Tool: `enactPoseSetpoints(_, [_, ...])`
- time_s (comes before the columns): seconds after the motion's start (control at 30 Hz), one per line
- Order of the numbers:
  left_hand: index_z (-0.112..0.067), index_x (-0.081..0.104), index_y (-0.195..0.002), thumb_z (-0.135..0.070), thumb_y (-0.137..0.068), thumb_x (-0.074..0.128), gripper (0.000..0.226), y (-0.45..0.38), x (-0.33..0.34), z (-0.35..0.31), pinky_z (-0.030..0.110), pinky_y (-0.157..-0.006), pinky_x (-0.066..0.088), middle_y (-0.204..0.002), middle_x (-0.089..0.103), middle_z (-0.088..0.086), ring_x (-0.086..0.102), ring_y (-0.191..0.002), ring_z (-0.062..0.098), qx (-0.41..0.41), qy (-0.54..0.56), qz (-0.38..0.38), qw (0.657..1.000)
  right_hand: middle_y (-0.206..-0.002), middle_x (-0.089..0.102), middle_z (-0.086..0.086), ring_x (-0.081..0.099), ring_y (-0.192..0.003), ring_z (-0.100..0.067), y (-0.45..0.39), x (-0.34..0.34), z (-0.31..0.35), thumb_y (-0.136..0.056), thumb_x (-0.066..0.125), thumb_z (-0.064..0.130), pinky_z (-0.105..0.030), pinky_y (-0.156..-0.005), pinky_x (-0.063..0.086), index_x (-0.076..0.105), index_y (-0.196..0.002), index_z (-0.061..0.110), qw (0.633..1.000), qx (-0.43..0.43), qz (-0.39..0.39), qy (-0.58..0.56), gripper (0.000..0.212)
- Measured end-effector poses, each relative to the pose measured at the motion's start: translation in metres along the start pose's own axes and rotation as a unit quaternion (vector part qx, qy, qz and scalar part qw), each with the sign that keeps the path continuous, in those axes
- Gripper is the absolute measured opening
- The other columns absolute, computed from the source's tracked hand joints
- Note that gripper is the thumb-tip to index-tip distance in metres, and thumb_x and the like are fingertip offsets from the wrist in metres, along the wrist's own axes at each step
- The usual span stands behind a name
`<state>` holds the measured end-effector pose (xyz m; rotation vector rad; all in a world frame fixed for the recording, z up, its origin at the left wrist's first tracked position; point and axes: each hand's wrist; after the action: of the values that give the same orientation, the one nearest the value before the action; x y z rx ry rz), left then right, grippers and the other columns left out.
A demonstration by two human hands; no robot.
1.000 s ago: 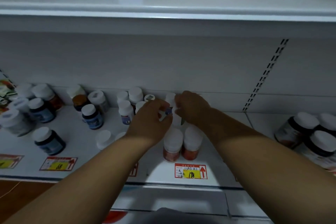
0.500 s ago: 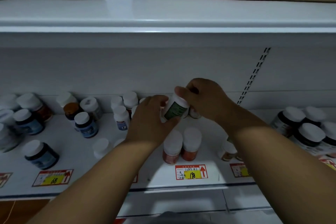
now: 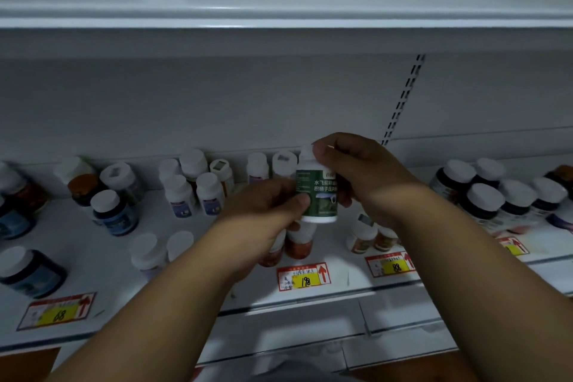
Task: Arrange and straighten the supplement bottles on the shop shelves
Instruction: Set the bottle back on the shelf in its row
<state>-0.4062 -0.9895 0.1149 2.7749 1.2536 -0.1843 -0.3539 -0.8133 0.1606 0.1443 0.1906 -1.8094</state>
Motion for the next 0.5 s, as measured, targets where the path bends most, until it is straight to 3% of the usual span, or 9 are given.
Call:
enactPoseSetpoints(0.1, [-0.023,0.072,-0.106,-0.04,-0.08,0.06,0.033,0.004,0.009,-0.001,0.043,-0.083,0.048,-0.101,0.073,0.005,0.066,-0.082,0.018,-0.01,0.044,0.012,0.999,-0.06,0.059,-0.005,0.045,-0.044,-0.017,0.009,-0.008,-0.003,-0.078,0.068,0.042,-0.024,-0.039,0.035,0.067,-0.075,0.018,0.998,0.007,-0.017,-0.057,0.024])
enactPoseSetpoints(0.17, [-0.03,0.072,-0.105,-0.042,-0.081,0.06,0.03,0.007,0.016,-0.004,0.035,-0.077,0.05,-0.098,0.074,-0.002,0.067,-0.081,0.014,0.002,0.025,0.001,1.0,-0.06,0.058,-0.006,0.045,-0.047,-0.018,0.015,-0.015,-0.007,-0.074,0.071,0.044,-0.024,-0.041,0.035,0.066,-0.072,0.019,0.997,0.004,-0.039,-0.065,0.026])
enactPoseSetpoints(0.27, [-0.029,0.066,-0.114,-0.036,-0.09,0.062,0.025,0.016,0.033,-0.01,0.02,-0.066,0.054,-0.097,0.072,-0.011,0.067,-0.081,0.019,0.042,-0.003,-0.02,0.999,-0.065,0.058,-0.007,0.05,-0.061,-0.023,0.029,-0.028,-0.011,-0.066,0.075,0.048,-0.032,-0.056,0.041,0.065,-0.072,0.017,0.993,-0.001,-0.076,-0.095,0.033])
enactPoseSetpoints(0.33, [-0.025,0.063,-0.117,-0.037,-0.089,0.063,0.03,0.02,0.052,-0.014,0.028,-0.066,0.054,-0.099,0.071,-0.006,0.066,-0.082,0.022,0.06,-0.012,-0.033,0.998,-0.066,0.059,-0.005,0.053,-0.065,-0.023,0.041,-0.044,-0.013,-0.065,0.076,0.047,-0.038,-0.063,0.044,0.064,-0.069,0.02,0.989,-0.005,-0.099,-0.11,0.029])
enactPoseSetpoints(0.43, [-0.026,0.062,-0.115,-0.045,-0.082,0.066,0.038,0.025,0.092,-0.021,0.023,-0.069,0.05,-0.102,0.069,-0.003,0.063,-0.082,0.009,0.088,-0.012,-0.027,0.996,-0.064,0.061,0.003,0.058,-0.061,-0.013,0.07,-0.075,-0.015,-0.068,0.076,0.047,-0.03,-0.059,0.046,0.064,-0.065,0.025,0.99,-0.013,-0.114,-0.084,0.025])
enactPoseSetpoints(0.5, [-0.025,0.06,-0.118,-0.042,-0.083,0.064,0.039,0.027,0.125,-0.026,0.024,-0.077,0.053,-0.108,0.067,-0.004,0.064,-0.094,0.013,0.108,-0.036,0.005,0.993,-0.065,0.064,0.003,0.059,-0.057,-0.009,0.096,-0.1,-0.018,-0.073,0.075,0.041,-0.022,-0.051,0.046,0.064,-0.069,0.023,0.986,-0.014,-0.127,-0.103,0.022])
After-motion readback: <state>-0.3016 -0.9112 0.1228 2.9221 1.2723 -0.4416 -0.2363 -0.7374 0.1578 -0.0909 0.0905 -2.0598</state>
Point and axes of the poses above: each hand's wrist, its own y-axis away from the middle knuckle, its own x-axis out of the palm, z = x × y
